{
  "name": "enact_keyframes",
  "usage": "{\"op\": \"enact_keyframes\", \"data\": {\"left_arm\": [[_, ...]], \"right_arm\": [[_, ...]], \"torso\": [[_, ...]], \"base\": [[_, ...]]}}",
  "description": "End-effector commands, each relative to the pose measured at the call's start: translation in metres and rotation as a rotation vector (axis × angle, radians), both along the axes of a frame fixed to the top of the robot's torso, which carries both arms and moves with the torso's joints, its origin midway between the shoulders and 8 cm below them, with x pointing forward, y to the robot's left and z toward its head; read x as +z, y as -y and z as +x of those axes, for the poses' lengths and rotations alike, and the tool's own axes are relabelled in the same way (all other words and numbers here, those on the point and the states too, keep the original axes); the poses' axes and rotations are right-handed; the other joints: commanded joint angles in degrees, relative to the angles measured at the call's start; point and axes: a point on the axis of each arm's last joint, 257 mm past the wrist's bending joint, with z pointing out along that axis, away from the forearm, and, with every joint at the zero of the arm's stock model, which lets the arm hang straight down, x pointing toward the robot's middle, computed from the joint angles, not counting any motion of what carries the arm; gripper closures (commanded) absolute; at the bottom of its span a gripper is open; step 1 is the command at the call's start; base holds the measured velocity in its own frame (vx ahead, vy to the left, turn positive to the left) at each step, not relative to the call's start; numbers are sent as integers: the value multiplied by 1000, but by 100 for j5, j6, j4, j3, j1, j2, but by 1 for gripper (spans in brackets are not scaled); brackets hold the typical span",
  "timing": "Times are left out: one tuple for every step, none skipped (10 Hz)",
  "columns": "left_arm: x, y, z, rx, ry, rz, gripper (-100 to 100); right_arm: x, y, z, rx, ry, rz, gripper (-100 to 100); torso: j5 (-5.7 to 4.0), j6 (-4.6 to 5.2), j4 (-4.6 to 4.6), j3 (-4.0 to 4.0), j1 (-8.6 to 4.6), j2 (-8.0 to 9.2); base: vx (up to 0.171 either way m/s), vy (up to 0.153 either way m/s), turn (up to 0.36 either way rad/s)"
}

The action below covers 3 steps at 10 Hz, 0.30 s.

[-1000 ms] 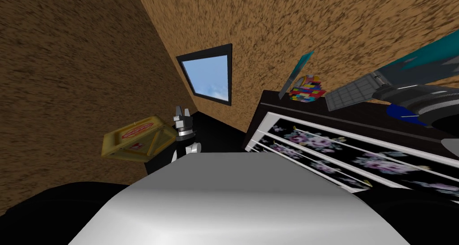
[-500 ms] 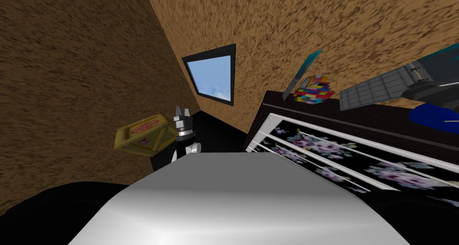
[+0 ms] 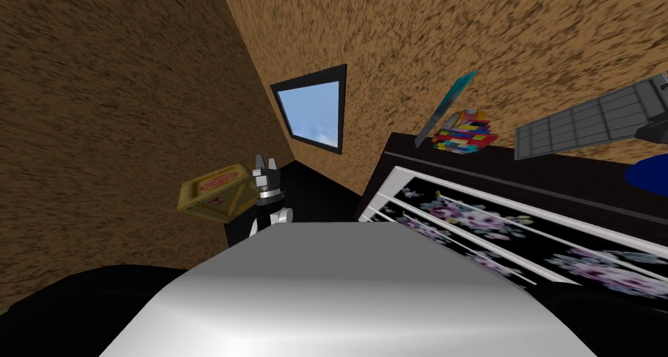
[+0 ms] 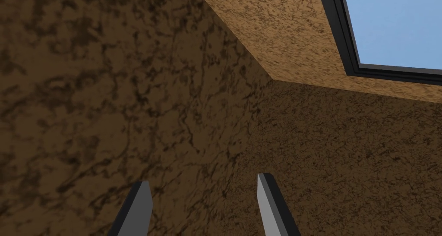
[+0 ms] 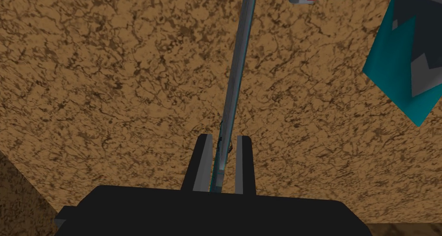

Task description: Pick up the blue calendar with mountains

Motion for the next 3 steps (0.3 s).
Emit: {"op": "enact_keyframes", "data": {"left_arm": [[0, 0, 0, 0, 0, 0, 0], [0, 0, 0, 0, 0, 0, 0], [0, 0, 0, 0, 0, 0, 0]], "right_arm": [[-6, 3, -7, -20, -33, 0, 100], [-3, 2, -4, -11, -17, 1, 100], [-3, 2, -5, -13, -18, 2, 0]], "torso": [[0, 0, 0, 0, 0, 0], [-2, 1, -1, 0, 1, 1], [1, -2, -3, -2, 4, -2]], "base": [[2, -3, -29], [0, 0, 0], [0, 0, 0]]}}
